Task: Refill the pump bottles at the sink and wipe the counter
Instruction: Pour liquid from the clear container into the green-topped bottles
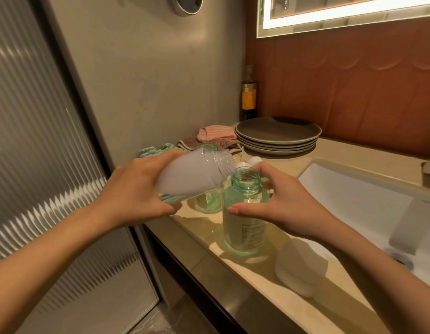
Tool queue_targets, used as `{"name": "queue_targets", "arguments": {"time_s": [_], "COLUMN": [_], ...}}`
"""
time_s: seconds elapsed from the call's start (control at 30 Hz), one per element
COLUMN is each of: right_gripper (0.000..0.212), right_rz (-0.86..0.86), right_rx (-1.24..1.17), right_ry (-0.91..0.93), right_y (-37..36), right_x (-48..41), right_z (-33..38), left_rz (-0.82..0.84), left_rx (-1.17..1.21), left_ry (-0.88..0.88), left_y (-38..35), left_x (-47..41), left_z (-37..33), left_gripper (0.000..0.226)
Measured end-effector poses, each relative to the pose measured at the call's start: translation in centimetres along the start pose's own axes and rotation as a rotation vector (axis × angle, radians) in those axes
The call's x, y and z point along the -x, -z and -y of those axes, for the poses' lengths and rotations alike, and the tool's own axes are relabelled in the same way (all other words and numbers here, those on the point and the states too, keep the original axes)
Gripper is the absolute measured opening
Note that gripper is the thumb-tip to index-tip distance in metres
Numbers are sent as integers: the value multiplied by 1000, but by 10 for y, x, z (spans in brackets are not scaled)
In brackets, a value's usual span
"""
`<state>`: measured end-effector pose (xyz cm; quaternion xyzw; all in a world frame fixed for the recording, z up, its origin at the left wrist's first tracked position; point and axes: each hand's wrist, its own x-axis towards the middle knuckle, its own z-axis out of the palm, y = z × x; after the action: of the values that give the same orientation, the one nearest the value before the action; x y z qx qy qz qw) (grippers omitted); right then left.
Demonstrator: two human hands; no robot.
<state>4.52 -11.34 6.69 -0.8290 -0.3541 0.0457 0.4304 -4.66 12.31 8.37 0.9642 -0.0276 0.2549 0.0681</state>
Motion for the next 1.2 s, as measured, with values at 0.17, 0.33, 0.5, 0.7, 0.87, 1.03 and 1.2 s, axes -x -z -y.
{"name": "queue_targets", "arguments": {"time_s": [0.17, 0.33, 0.5, 0.7, 0.87, 1.03, 1.2], "right_gripper": [76, 69, 70, 73, 68, 70, 73], "right_rz": [-5, -10, -12, -6, -7, -8, -9], "right_rx": [-13, -6, 1, -2, 2, 1, 2], "right_ry": [4, 2, 8, 10, 10, 10, 5], "right_y": [0, 0, 0, 0, 0, -1, -1], "right_x": [0, 0, 0, 0, -1, -1, -1], "right_z": [0, -1, 0, 0, 0, -1, -1], "left_rz": [27, 71, 113, 125, 137, 146, 145], "left_rx": [-43, -83, -99, -118, -128, -144, -170], "left_ry": [-11, -10, -6, -3, -10, -17, -30], "left_y": [8, 16, 21, 26, 28, 30, 31], "left_x": [-3, -4, -7, -8, -9, -10, -11], "left_z": [-3, -5, -8, -11, -12, -12, -11], "left_gripper": [74, 72, 70, 68, 69, 70, 70]}}
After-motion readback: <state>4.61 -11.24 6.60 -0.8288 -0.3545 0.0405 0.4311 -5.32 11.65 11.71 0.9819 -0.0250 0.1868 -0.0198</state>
